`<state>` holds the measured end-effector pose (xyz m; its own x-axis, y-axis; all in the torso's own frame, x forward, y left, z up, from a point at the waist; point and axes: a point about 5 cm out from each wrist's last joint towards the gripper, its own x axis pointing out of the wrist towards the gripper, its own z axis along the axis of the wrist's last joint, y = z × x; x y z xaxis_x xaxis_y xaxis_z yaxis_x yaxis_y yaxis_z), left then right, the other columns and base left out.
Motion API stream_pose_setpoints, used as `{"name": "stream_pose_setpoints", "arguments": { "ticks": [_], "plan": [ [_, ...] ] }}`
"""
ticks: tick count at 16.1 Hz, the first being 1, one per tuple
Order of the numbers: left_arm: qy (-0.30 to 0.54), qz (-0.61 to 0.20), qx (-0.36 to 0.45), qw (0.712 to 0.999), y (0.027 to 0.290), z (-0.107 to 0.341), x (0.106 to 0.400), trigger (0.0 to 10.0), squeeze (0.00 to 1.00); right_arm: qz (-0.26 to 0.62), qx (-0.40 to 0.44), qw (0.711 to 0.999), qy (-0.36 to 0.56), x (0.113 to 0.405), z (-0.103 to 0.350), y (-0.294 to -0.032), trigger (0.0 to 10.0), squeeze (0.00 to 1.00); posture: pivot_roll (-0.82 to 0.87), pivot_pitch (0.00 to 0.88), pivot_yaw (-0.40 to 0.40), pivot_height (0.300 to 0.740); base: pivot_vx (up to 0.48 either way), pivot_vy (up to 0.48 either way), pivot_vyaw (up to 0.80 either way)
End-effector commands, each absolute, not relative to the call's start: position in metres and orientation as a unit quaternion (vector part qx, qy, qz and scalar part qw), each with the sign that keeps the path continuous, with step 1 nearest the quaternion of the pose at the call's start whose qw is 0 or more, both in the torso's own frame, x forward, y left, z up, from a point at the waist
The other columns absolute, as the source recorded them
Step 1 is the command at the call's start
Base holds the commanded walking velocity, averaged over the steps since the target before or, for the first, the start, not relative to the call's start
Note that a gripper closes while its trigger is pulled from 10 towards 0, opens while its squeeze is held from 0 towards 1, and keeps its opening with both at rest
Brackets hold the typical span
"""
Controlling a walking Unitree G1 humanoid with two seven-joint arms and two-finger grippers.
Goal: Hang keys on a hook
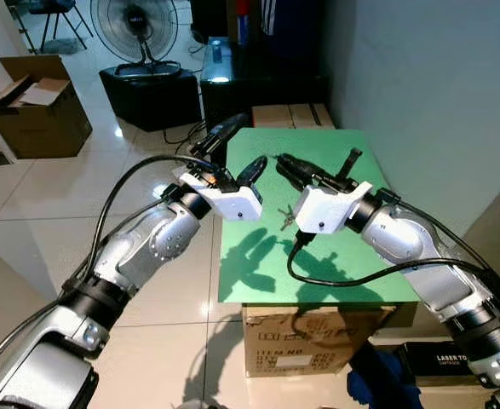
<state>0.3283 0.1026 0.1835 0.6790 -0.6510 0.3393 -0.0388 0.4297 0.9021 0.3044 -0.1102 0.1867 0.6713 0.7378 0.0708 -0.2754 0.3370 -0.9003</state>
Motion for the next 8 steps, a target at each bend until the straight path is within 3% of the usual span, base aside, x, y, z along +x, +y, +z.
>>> {"name": "stream_pose_setpoints", "arguments": {
  "ticks": [1, 8],
  "plan": [
    [-0.354, -0.199, 0.486, 0.774, 0.1038, 0.1883, 0.3306, 10.0, 0.00, 0.331, -0.491, 0.765, -0.254, 0.3069, 0.1918, -0.1085, 10.0, 0.00, -0.14, 0.000, 0.059, 0.740, 0.000, 0.000, 0.00],
    [-0.356, -0.222, 0.480, 0.770, 0.1034, 0.1870, 0.3299, 10.0, 0.00, 0.351, -0.500, 0.748, -0.260, 0.3078, 0.1882, -0.1058, 10.0, 0.00, -0.14, 0.000, 0.058, 0.740, 0.000, 0.000, 0.00]
  ]
}}
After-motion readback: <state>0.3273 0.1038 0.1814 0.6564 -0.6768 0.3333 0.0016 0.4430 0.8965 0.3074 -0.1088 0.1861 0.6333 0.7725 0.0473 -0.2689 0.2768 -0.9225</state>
